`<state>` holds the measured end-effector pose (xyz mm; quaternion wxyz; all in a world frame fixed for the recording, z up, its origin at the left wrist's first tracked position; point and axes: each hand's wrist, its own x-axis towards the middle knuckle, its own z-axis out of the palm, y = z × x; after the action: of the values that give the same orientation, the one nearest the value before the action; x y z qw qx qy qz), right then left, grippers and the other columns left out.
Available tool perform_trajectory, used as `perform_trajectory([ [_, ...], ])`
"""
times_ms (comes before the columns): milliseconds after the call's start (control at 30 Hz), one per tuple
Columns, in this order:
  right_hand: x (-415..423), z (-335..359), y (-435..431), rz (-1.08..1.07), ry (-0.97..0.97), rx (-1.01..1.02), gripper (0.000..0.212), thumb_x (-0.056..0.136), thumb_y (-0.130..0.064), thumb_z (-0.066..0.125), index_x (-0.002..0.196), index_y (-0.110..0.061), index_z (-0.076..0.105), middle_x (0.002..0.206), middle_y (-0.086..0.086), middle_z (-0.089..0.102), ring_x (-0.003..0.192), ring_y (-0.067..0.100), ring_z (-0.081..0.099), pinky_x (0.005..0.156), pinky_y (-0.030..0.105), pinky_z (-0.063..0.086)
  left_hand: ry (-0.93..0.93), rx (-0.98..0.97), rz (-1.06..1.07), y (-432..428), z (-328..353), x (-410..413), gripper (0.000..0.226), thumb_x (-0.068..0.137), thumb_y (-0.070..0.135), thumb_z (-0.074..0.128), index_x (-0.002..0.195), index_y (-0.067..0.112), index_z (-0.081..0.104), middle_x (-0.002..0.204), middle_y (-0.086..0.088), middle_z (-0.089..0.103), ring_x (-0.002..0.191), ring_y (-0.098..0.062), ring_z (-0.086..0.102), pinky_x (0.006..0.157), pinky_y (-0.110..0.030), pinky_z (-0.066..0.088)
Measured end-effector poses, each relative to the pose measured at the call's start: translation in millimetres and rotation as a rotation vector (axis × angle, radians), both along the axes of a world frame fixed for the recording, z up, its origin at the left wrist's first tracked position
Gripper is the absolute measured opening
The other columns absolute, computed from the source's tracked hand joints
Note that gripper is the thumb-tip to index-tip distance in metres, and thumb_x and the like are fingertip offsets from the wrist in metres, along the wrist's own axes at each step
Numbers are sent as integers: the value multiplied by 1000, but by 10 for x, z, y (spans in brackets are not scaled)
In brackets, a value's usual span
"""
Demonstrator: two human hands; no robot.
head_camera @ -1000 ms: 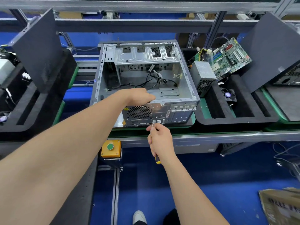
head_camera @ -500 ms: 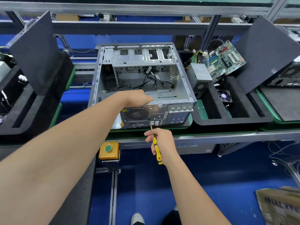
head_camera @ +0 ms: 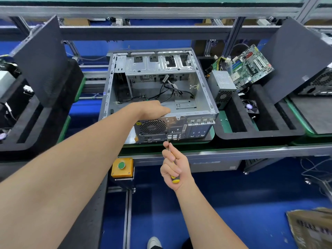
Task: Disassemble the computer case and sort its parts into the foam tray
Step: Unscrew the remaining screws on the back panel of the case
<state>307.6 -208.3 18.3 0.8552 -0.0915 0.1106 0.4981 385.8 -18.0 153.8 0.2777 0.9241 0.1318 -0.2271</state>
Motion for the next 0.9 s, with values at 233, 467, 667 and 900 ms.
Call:
perform_trajectory([
  [233, 52, 148, 11, -11, -541, -702, 26, 112, -24, 48, 101, -8, 66, 64, 7, 53, 33, 17, 33, 35, 22, 30, 7, 34, 34, 11, -22, 11, 34, 92, 45, 42, 74, 16, 42, 77, -4, 40, 68, -24, 34, 64, -38, 25],
  [467, -97, 204, 149, 44, -1566, -1922, 12, 111, -31, 42, 101, -25, 46, 61, -5, 41, 57, 28, 43, 58, 36, 34, -4, 26, 29, -4, -11, 7, 32, 95, 41, 42, 76, 16, 36, 79, -4, 35, 70, -23, 30, 65, -38, 23],
  [667, -29, 204, 103, -62, -1352, -1720, 29, 106, -37, 43, 84, -26, 59, 63, -4, 62, 61, 20, 60, 53, 34, 44, -12, 30, 31, -1, -18, -2, 35, 94, 44, 42, 73, 18, 32, 74, -2, 31, 66, -23, 27, 64, -39, 21],
  [900, 195, 240, -132, 131, -838, -935, 32, 109, -19, 43, 105, -5, 72, 76, 6, 63, 46, 17, 52, 44, 29, 43, -11, 15, 22, 4, -9, -1, 34, 91, 43, 42, 71, 19, 29, 71, -1, 27, 64, -22, 23, 65, -38, 19],
])
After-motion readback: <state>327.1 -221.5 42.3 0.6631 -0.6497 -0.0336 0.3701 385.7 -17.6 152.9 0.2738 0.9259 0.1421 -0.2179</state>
